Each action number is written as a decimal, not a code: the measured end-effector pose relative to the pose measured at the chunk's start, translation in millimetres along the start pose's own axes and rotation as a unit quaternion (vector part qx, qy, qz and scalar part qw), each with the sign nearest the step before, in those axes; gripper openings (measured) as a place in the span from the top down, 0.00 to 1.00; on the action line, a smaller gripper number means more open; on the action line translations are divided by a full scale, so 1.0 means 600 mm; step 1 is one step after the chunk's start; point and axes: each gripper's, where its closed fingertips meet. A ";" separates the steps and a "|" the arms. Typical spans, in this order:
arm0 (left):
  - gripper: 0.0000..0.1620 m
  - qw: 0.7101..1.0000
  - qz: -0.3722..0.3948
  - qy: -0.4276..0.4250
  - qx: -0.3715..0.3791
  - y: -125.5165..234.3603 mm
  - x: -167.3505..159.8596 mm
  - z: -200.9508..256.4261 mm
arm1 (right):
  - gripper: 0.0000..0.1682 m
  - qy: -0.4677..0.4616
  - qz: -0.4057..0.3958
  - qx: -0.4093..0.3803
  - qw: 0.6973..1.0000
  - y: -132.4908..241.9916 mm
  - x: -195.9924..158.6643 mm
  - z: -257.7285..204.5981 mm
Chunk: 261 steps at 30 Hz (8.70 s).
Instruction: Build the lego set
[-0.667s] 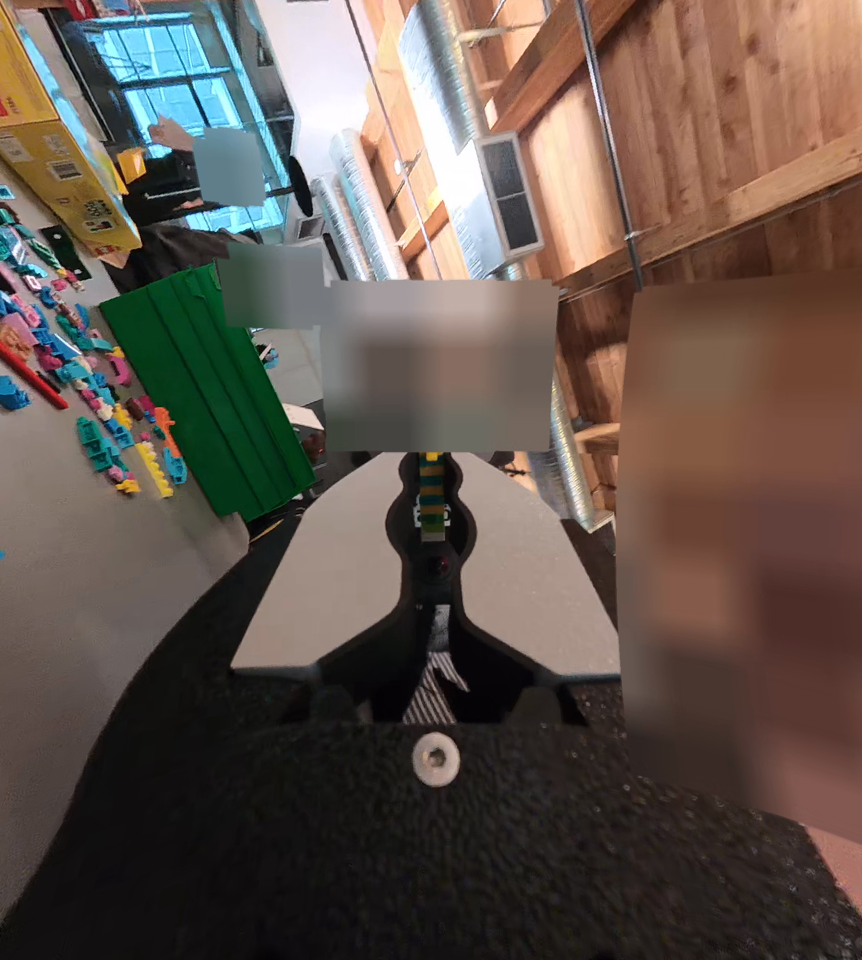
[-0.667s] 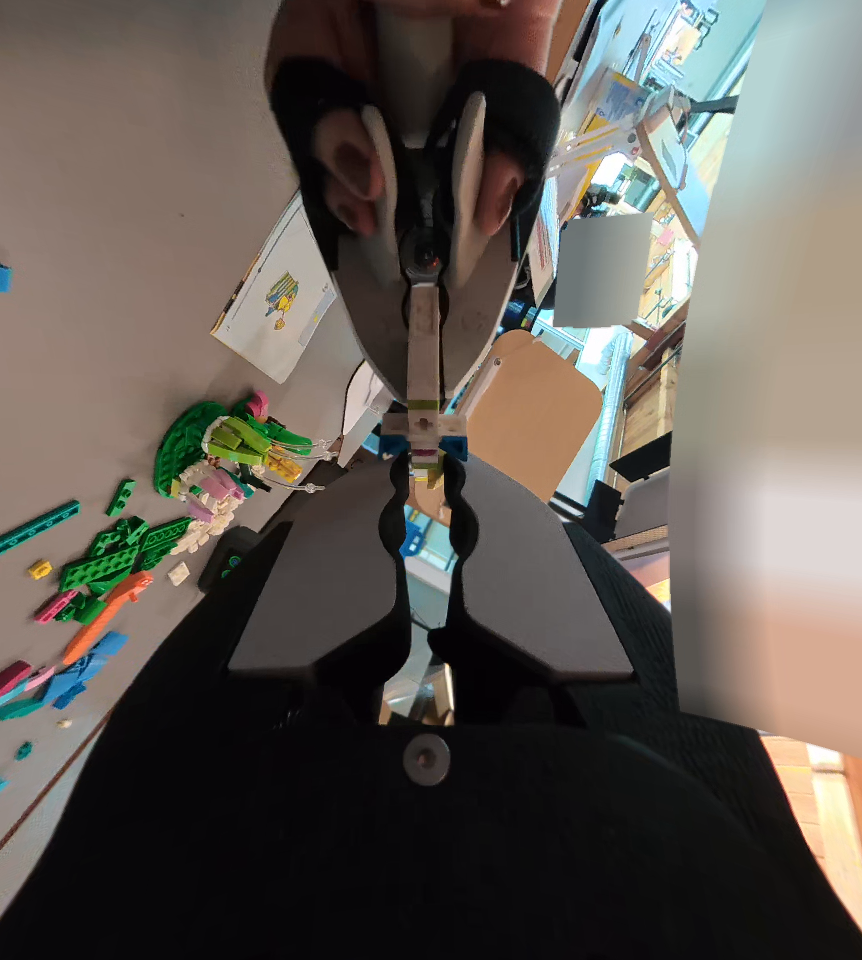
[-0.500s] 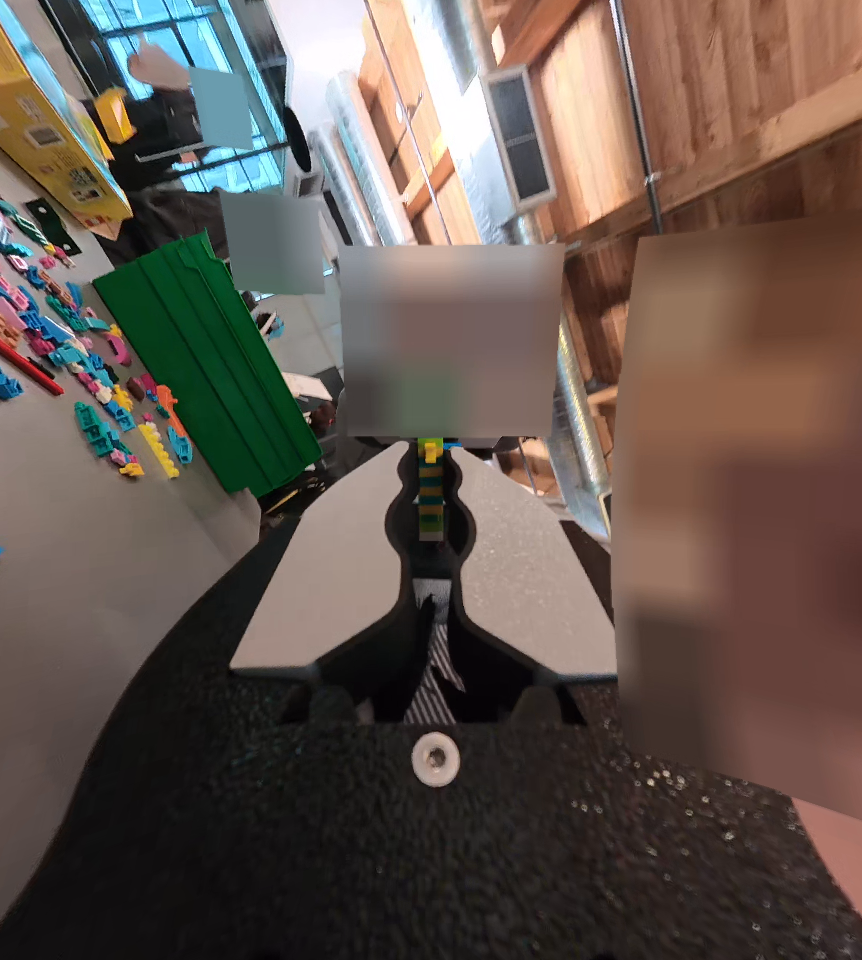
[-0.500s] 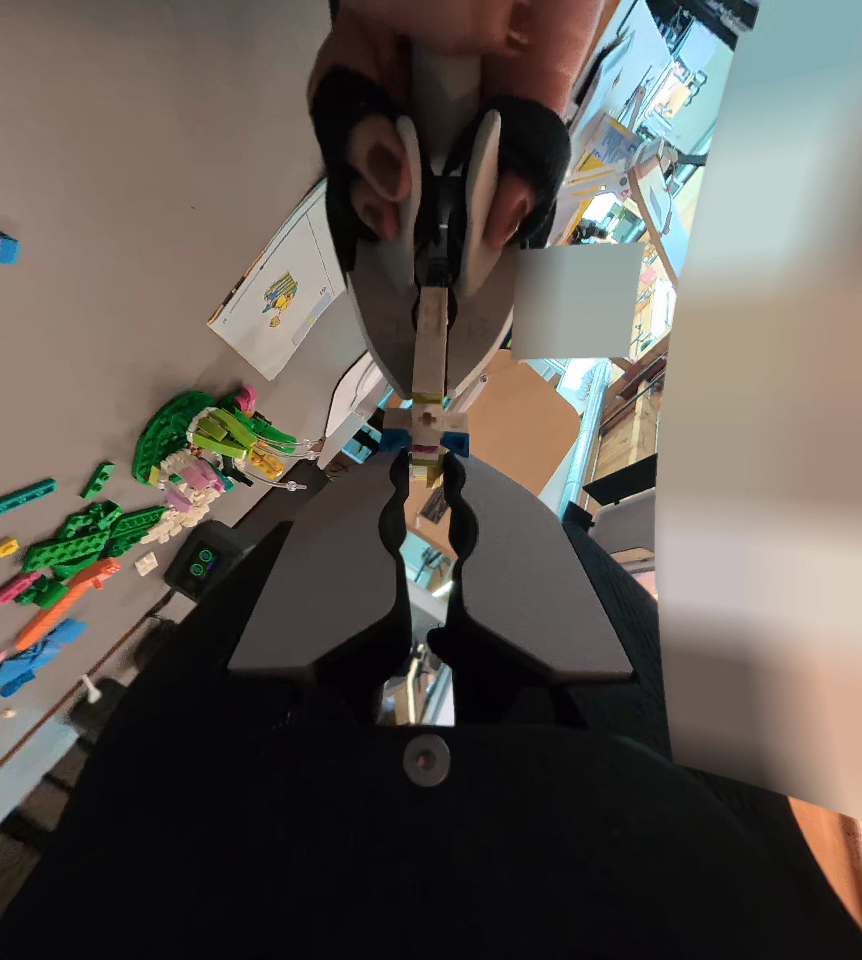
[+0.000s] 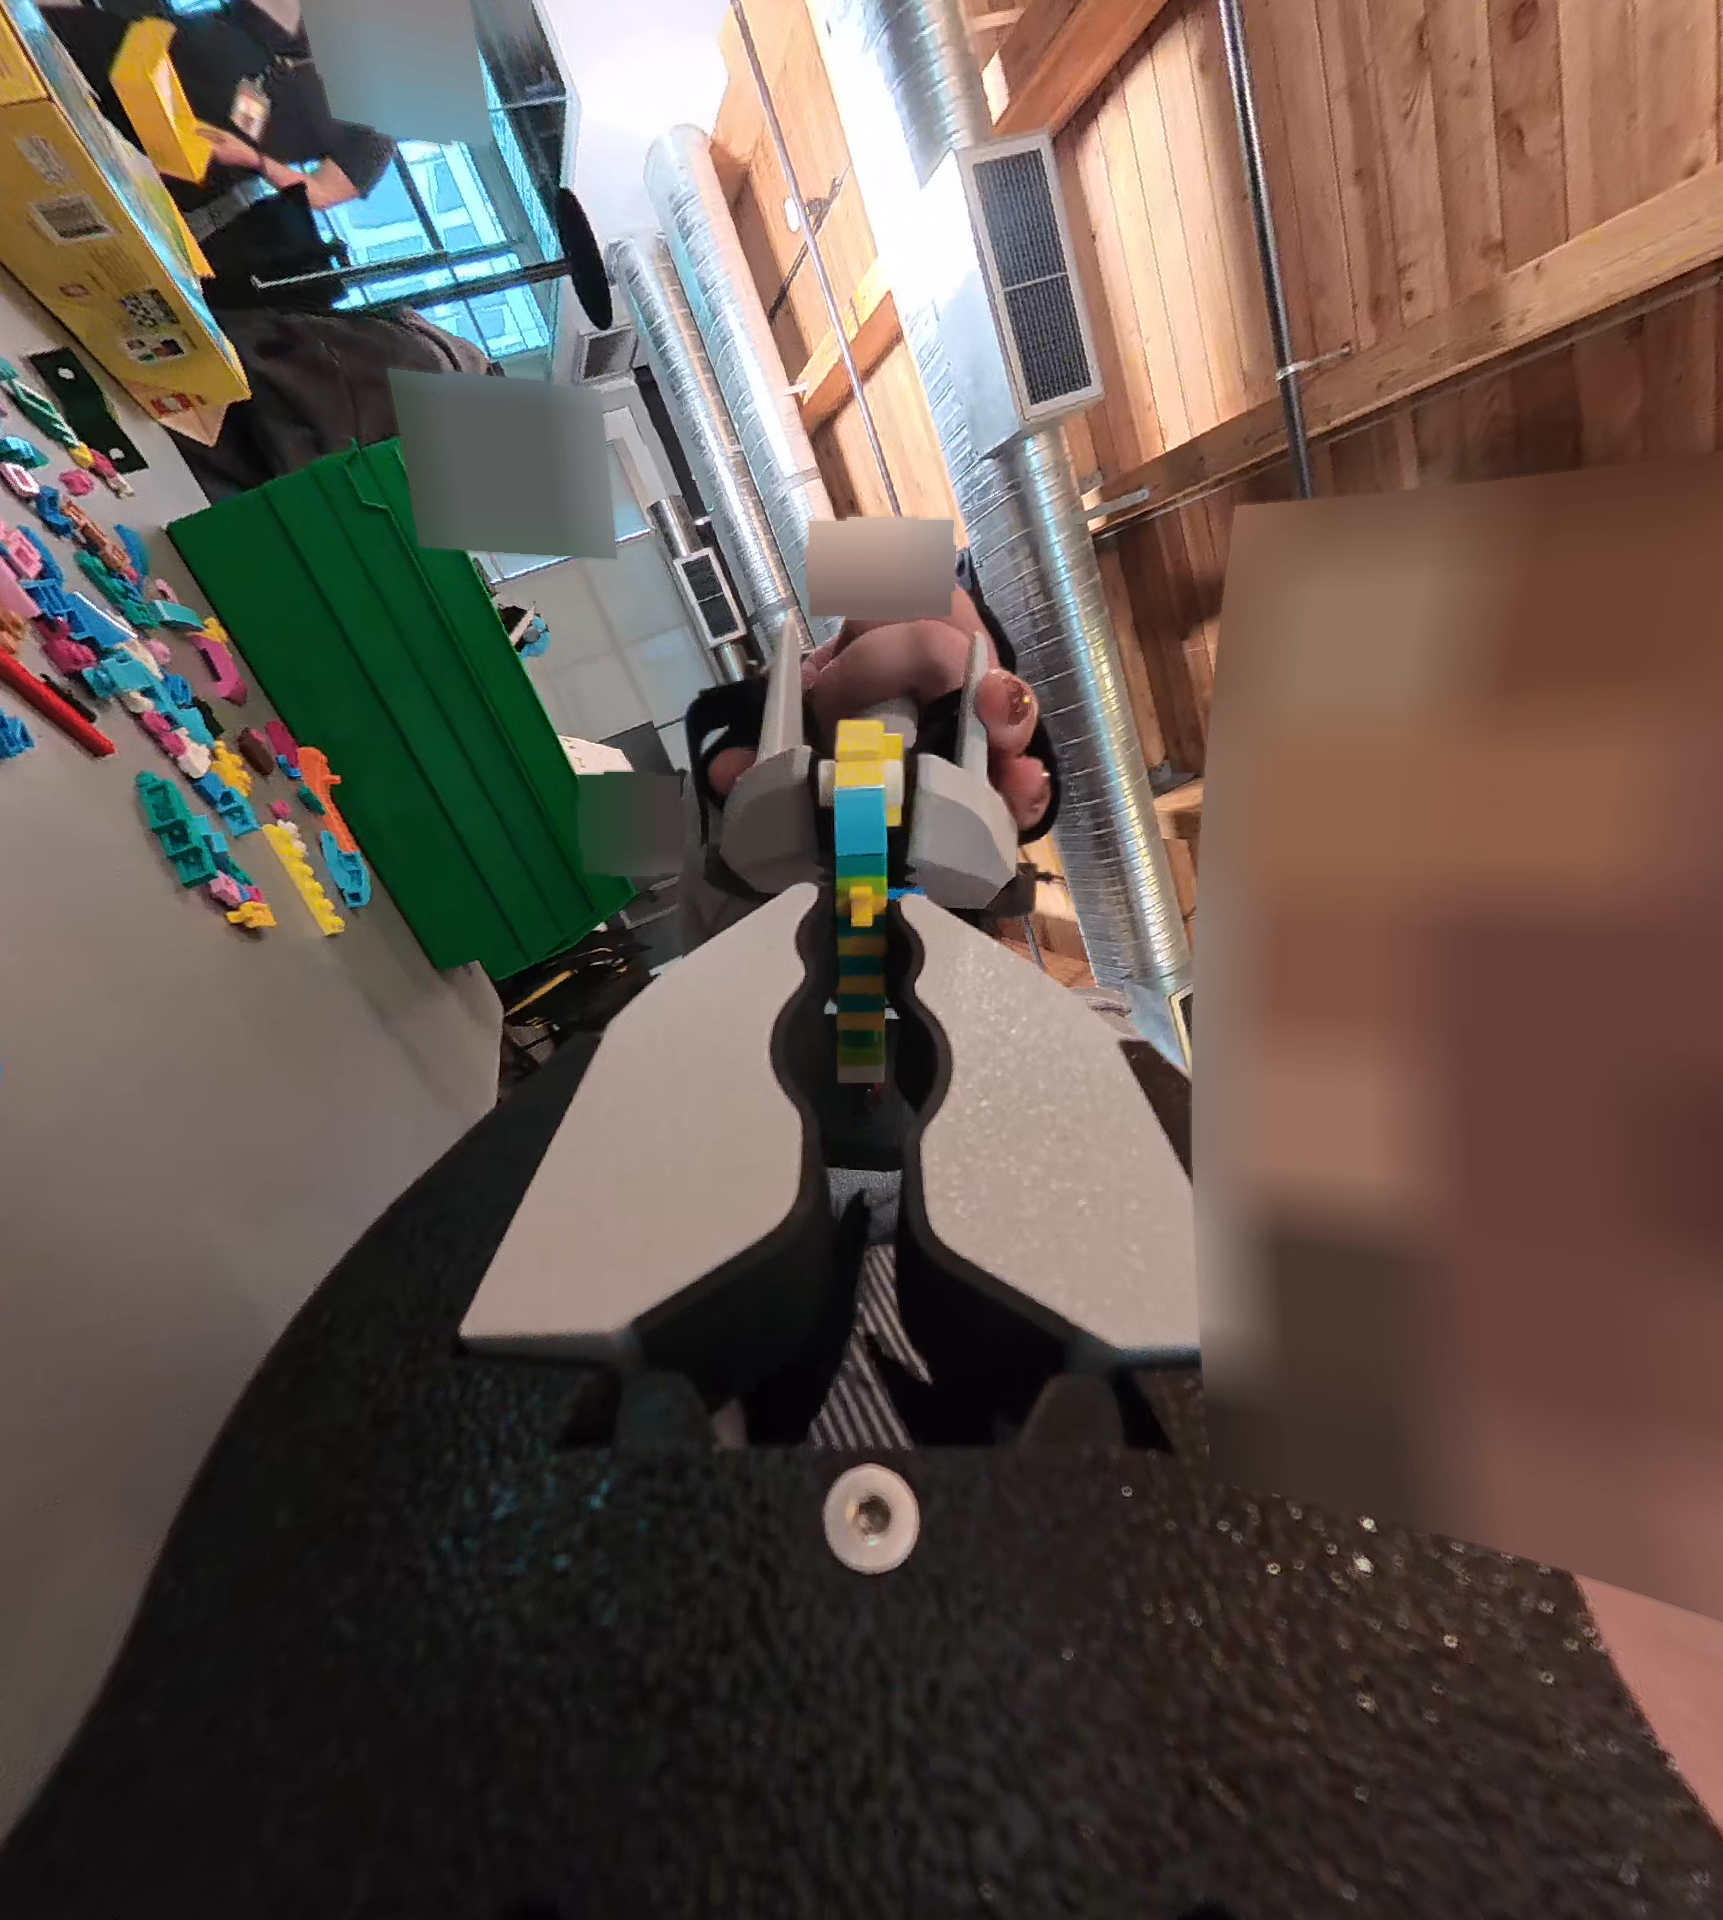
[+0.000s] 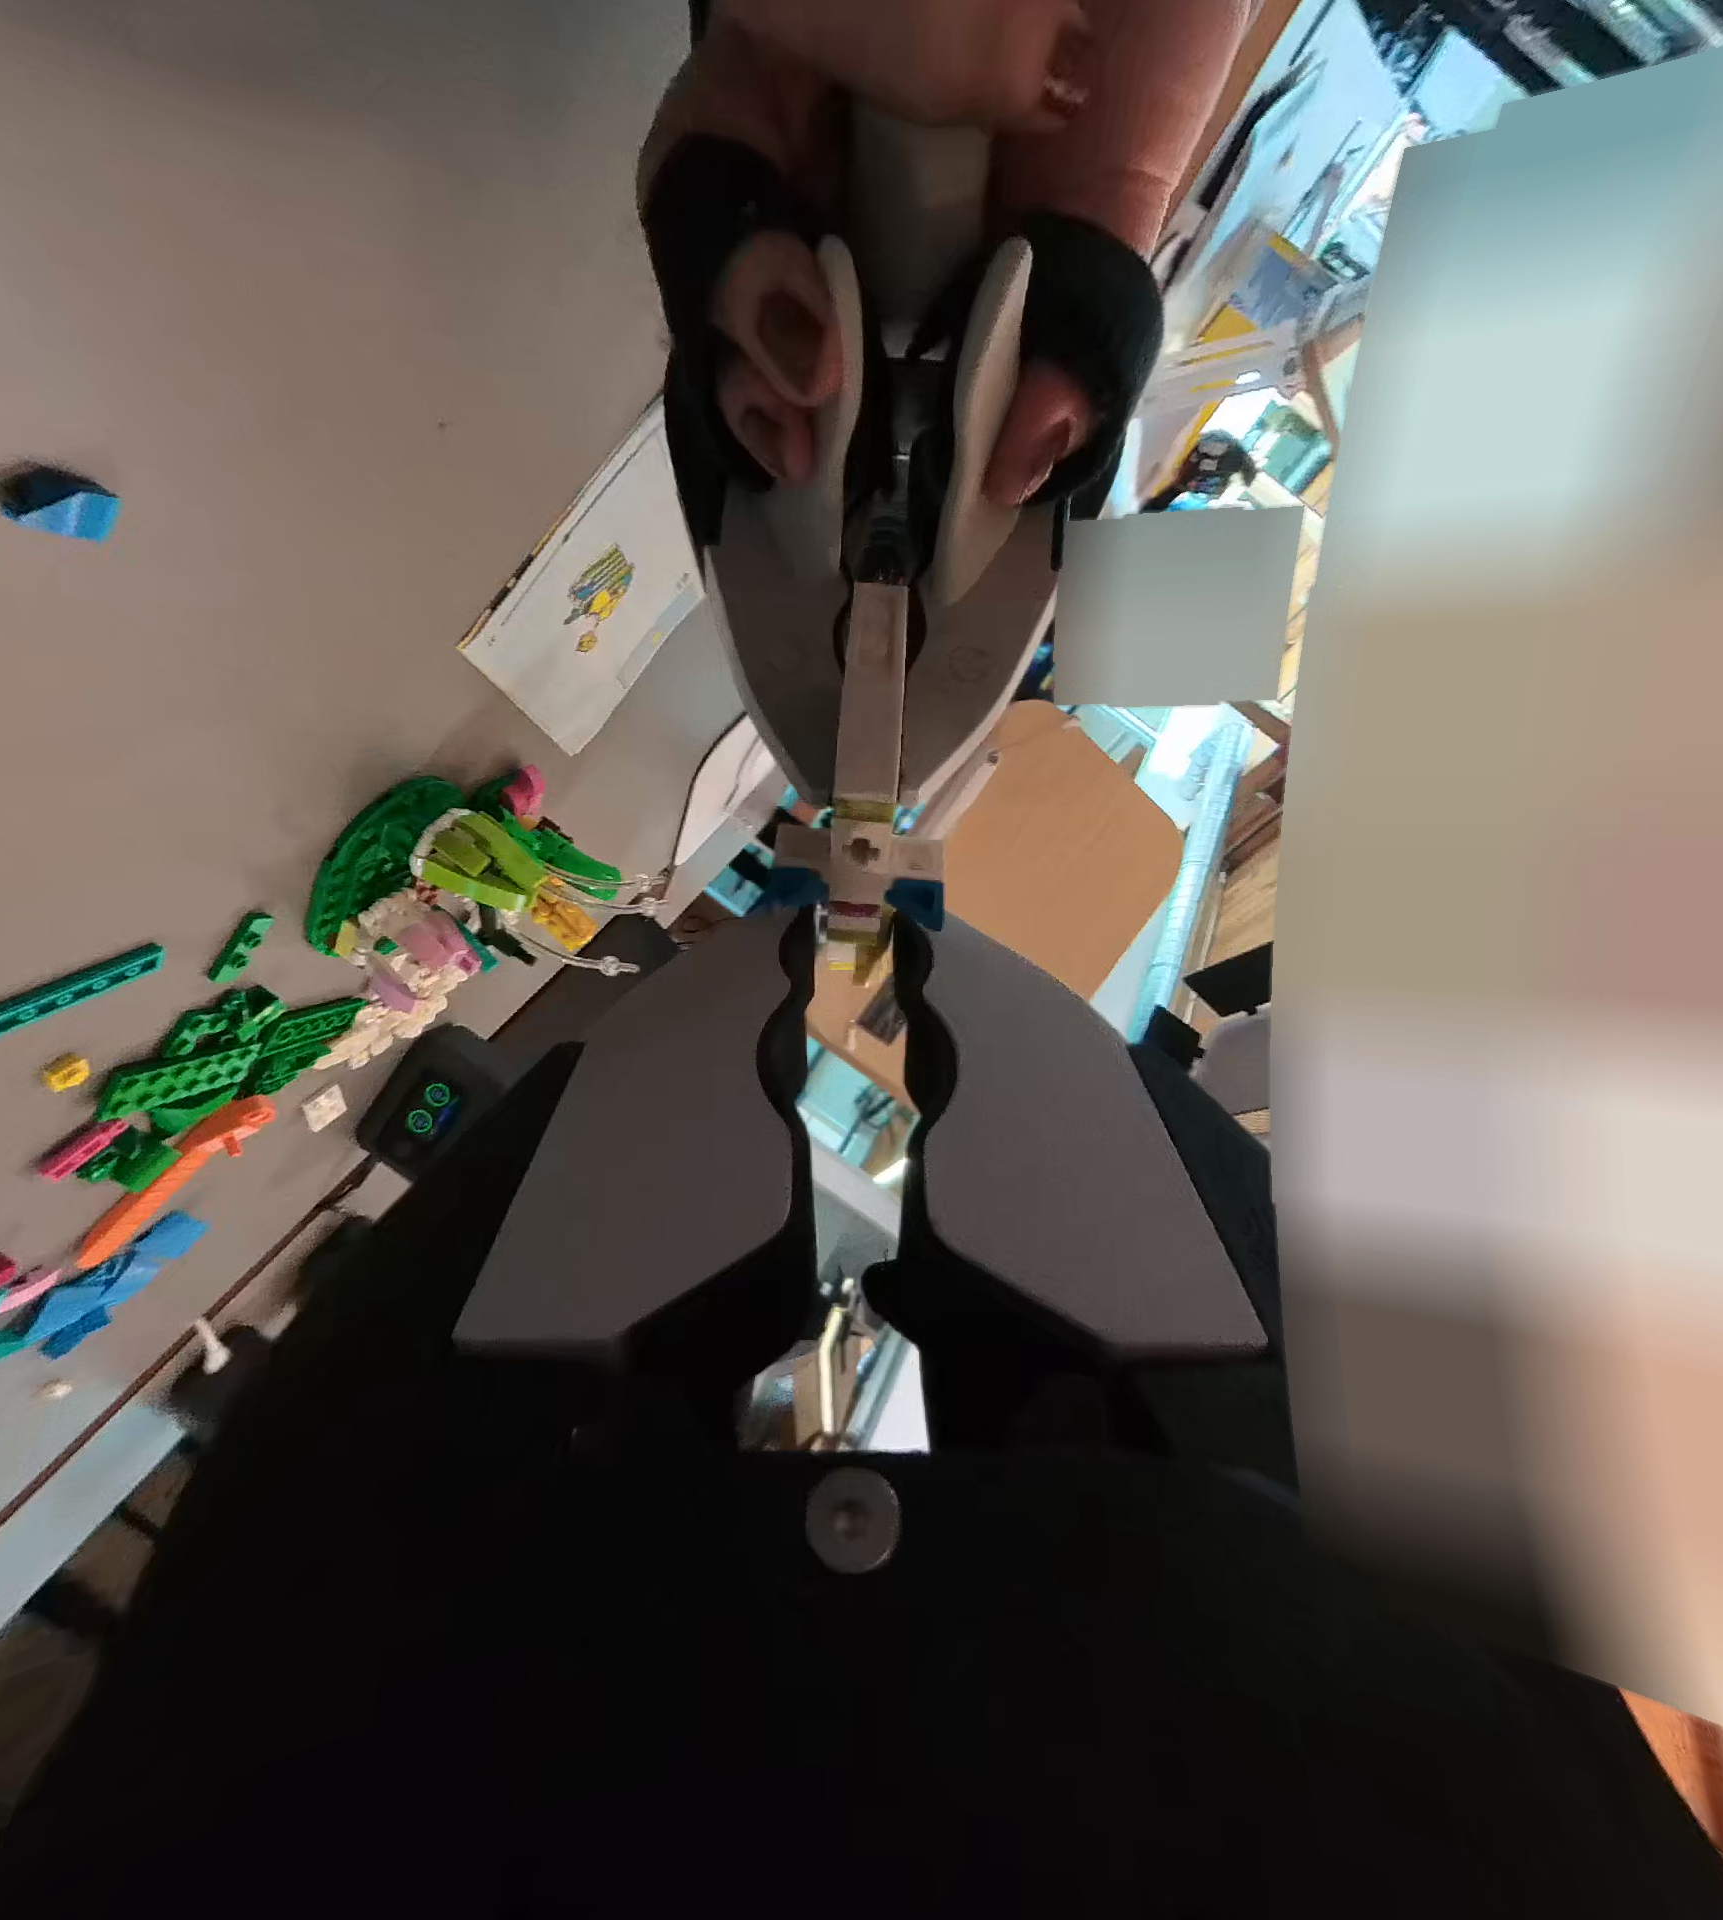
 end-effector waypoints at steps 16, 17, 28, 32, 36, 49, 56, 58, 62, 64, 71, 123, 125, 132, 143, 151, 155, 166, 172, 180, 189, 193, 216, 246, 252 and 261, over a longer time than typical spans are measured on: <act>0.95 0.863 -0.076 -0.492 0.086 0.021 0.030 0.008 | 0.75 -0.689 0.118 0.121 0.704 0.040 -0.045 0.035; 0.95 0.838 -0.085 -0.533 0.084 0.022 0.026 0.011 | 0.76 -0.716 0.139 0.137 0.670 0.039 -0.033 0.044; 0.95 0.737 -0.101 -0.667 0.035 0.022 -0.004 0.036 | 0.86 -0.737 0.206 0.213 0.607 0.022 0.046 0.063; 0.95 0.735 -0.104 -0.669 0.031 0.021 -0.007 0.037 | 0.87 -0.722 0.203 0.218 0.624 0.020 0.054 0.058; 0.95 0.724 -0.110 -0.680 0.035 0.023 -0.007 0.035 | 0.93 -0.699 0.207 0.206 0.653 0.021 0.059 0.056; 0.95 0.428 -0.228 -0.862 0.149 0.052 0.009 -0.035 | 0.78 -0.685 0.118 0.207 0.688 0.024 0.034 -0.018; 0.95 0.425 -0.242 -0.859 0.148 0.050 0.002 -0.041 | 0.78 -0.589 0.074 0.150 0.791 -0.005 0.057 -0.031; 0.95 0.430 -0.237 -0.859 0.144 0.049 0.000 -0.038 | 0.79 -0.569 0.057 0.153 0.806 -0.012 0.058 -0.042; 0.95 0.427 -0.238 -0.860 0.147 0.049 -0.001 -0.040 | 0.92 -0.558 0.039 0.129 0.819 -0.021 0.051 -0.042; 0.95 0.444 -0.229 -0.848 0.176 0.050 0.010 -0.044 | 0.93 -0.563 0.021 0.114 0.818 -0.026 0.044 -0.039; 0.88 0.376 -0.238 -0.864 0.234 0.060 0.037 -0.055 | 0.93 -0.495 -0.042 0.059 0.866 -0.031 0.028 -0.044; 0.95 0.231 -0.276 -0.904 0.230 0.093 0.040 -0.097 | 0.84 -0.740 -0.053 0.439 0.507 -0.001 -0.011 -0.255; 0.95 0.233 -0.276 -0.904 0.229 0.093 0.039 -0.097 | 0.84 -0.737 -0.075 0.422 0.523 -0.008 -0.029 -0.260; 0.95 0.239 -0.277 -0.902 0.229 0.093 0.039 -0.098 | 0.81 -0.723 -0.086 0.437 0.528 -0.005 -0.024 -0.274; 0.95 0.244 -0.276 -0.902 0.227 0.091 0.037 -0.098 | 0.83 -0.662 -0.009 0.430 0.613 -0.008 -0.014 -0.250; 0.95 0.254 -0.273 -0.905 0.206 0.086 0.025 -0.092 | 0.82 -0.590 0.032 0.458 0.664 -0.016 -0.008 -0.266; 0.95 0.255 -0.273 -0.905 0.201 0.085 0.023 -0.092 | 0.89 -0.586 0.025 0.455 0.671 -0.024 -0.013 -0.267; 0.95 0.183 -0.280 -0.911 0.243 0.094 0.048 -0.099 | 0.92 -0.651 0.033 0.388 0.652 -0.030 -0.019 -0.184; 0.95 0.106 -0.294 -0.912 0.266 0.096 0.056 -0.104 | 0.92 -0.687 0.058 0.368 0.625 -0.038 0.002 -0.093; 0.95 0.080 -0.301 -0.913 0.265 0.096 0.054 -0.107 | 0.92 -0.658 0.014 0.395 0.641 -0.047 0.015 -0.087; 0.95 0.068 -0.301 -0.913 0.266 0.096 0.053 -0.106 | 0.92 -0.647 -0.009 0.424 0.634 -0.050 0.025 -0.096; 0.95 0.062 -0.303 -0.913 0.265 0.096 0.052 -0.107 | 0.92 -0.648 -0.019 0.426 0.630 -0.051 0.025 -0.098; 0.95 0.074 -0.293 -0.915 0.268 0.094 0.053 -0.102 | 0.88 -0.647 -0.015 0.425 0.633 -0.045 0.029 -0.089; 0.95 0.200 -0.256 -0.894 0.309 0.097 0.076 -0.088 | 0.88 -0.431 -0.077 0.049 0.898 -0.090 0.000 -0.071; 0.95 0.213 -0.272 -0.884 0.315 0.100 0.074 -0.097 | 0.90 -0.381 -0.095 0.048 0.919 -0.093 -0.002 -0.076; 0.95 0.217 -0.301 -0.871 0.321 0.104 0.068 -0.109 | 0.91 -0.311 -0.121 0.081 0.939 -0.093 -0.005 -0.088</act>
Point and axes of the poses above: each gripper's, where its closed fingertips meet, y back along the fingers, x out of its top, z = x × y across the jaws, and after that the axes turned 12 degrees about -y, right-handed
